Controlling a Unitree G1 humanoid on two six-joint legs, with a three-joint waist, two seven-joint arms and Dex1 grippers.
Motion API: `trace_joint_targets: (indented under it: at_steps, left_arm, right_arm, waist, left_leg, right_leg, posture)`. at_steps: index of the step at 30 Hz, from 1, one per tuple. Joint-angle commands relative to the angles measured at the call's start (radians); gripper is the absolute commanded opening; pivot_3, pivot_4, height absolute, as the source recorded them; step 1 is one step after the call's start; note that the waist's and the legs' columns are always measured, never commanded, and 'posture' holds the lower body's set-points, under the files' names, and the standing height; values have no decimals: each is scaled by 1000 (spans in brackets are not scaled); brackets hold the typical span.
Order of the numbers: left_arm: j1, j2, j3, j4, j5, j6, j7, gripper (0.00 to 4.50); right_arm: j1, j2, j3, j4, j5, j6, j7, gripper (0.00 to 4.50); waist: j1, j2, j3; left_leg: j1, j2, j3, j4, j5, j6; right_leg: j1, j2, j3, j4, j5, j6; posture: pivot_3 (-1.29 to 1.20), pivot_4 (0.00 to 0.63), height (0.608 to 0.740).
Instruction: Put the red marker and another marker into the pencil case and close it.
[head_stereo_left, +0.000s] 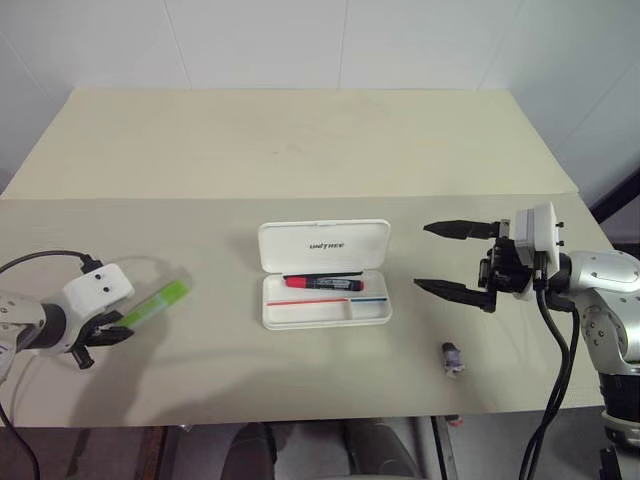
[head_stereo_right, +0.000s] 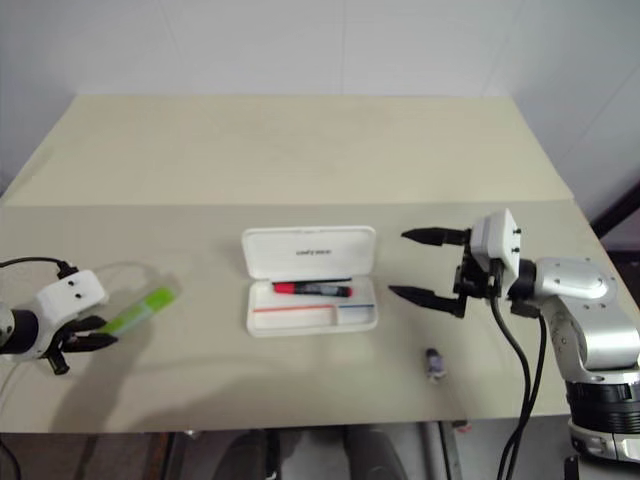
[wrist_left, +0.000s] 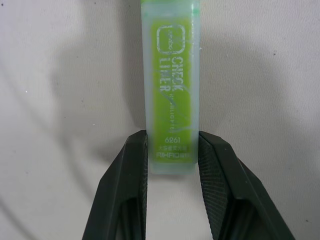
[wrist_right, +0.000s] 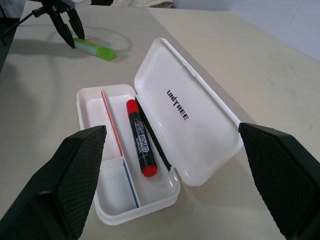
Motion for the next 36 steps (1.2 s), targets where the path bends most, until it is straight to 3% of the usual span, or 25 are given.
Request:
trace_joint_targets:
  at_steps: [1,10,16,26,36]
  left_arm:
    - [-63,-5,19,-13,-38,-86,-53,1056]
    - [-180,12,17,-46,-142,-276,-256,1056]
    - [-327,-42,-112,-114,-210,-282,-320,1056]
    - [-610,-210,-401,-47,-112,-278,-319,1056]
    - [-732,-355,-553,26,-20,-247,-323,1056]
  right_arm:
    - [-1,-23,-37,7,-1,-30,-2,4500]
    - [34,-59,-55,74,-33,-100,11,4500]
    - [84,-65,-78,54,-36,-109,-10,4500]
    - [227,-81,-155,-62,-20,-84,-63,4500]
    - [318,-76,-206,-159,-5,-60,-113,4500]
  waist:
    - [3,0,0]
    - [-1,0,0]
    - [1,0,0]
    - [14,0,0]
    - [27,0,0]
  left_leg:
    - [0,0,0,0,0,0]
    - [-1,0,1,-1,-1,-1]
    - [-1,0,1,1,-1,-1]
    - [-1,-1,0,5,-1,-1]
    - [-1,-1,-2,11,-1,0]
  right_leg:
    - [0,0,0,0,0,0]
    - [-1,0,0,-1,3,7]
    - [0,0,0,-1,4,9]
    - [2,1,1,0,5,11]
    - [5,1,2,0,6,14]
  posture:
    - [0,150,740]
    - [0,150,740]
    - [0,150,740]
    - [0,150,740]
    - [0,150,740]
